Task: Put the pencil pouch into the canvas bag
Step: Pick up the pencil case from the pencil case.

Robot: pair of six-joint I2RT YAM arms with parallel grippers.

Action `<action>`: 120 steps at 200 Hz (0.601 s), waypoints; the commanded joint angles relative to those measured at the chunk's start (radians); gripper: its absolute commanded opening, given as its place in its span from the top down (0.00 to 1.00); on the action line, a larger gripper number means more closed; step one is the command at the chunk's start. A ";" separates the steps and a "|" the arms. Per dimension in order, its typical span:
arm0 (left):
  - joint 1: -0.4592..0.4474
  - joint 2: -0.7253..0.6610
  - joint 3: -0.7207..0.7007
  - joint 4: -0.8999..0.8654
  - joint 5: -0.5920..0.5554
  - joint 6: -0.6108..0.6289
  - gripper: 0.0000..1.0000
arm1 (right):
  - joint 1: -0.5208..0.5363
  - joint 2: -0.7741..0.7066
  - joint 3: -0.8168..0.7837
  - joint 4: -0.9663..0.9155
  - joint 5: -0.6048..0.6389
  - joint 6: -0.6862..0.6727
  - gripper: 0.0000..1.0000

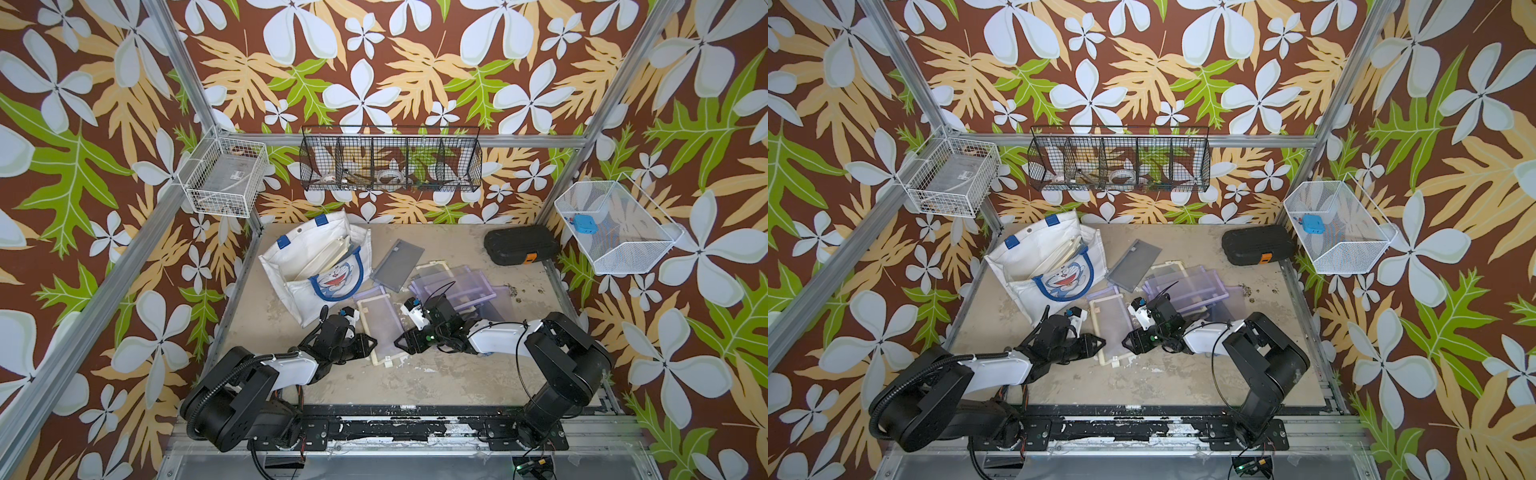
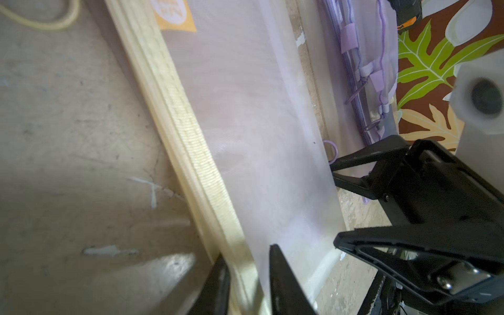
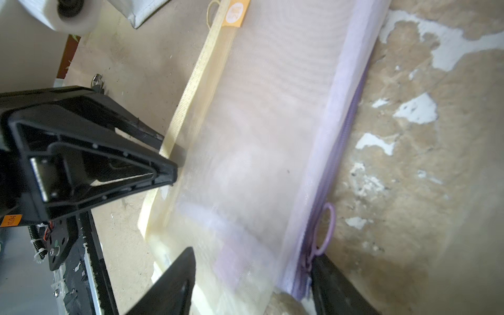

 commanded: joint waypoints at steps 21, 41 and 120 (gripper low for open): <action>0.002 -0.081 -0.017 -0.007 0.017 0.001 1.00 | 0.002 -0.034 0.017 -0.051 0.024 -0.017 0.34; 0.002 -0.145 -0.014 -0.065 0.022 0.018 1.00 | 0.001 -0.064 0.018 -0.072 0.033 -0.020 0.32; -0.014 -0.429 0.136 -0.365 0.107 0.182 1.00 | -0.001 -0.371 0.028 -0.201 0.021 -0.023 0.22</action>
